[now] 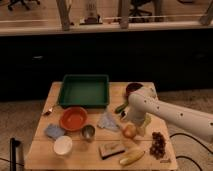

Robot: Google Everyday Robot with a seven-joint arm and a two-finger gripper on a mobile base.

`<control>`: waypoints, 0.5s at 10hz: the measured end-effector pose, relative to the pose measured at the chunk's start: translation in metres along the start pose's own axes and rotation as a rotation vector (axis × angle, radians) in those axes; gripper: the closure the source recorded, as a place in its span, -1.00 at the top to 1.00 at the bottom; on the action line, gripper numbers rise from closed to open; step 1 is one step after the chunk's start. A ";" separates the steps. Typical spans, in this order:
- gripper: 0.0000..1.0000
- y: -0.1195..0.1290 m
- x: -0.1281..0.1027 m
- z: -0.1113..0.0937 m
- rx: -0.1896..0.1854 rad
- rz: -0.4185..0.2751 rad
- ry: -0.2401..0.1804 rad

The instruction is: Place apple in paper cup

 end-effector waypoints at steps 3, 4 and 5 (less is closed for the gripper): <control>0.55 0.002 -0.007 0.007 0.001 -0.020 -0.023; 0.34 0.003 -0.008 0.009 0.004 -0.028 -0.028; 0.15 0.003 -0.009 0.009 0.006 -0.034 -0.028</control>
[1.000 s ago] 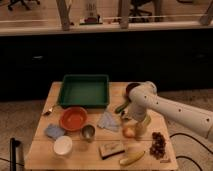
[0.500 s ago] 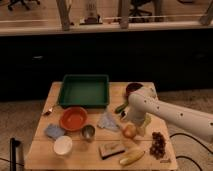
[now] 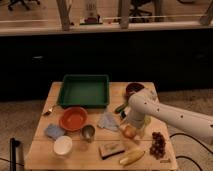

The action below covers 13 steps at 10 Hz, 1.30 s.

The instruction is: Place apple in paper cup

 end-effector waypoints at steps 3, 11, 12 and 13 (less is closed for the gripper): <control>-0.46 -0.003 0.000 -0.006 0.010 -0.019 0.007; -1.00 -0.017 -0.002 -0.031 -0.006 -0.097 0.035; -1.00 -0.021 -0.004 -0.036 -0.007 -0.111 0.042; -1.00 -0.024 -0.005 -0.042 -0.004 -0.122 0.050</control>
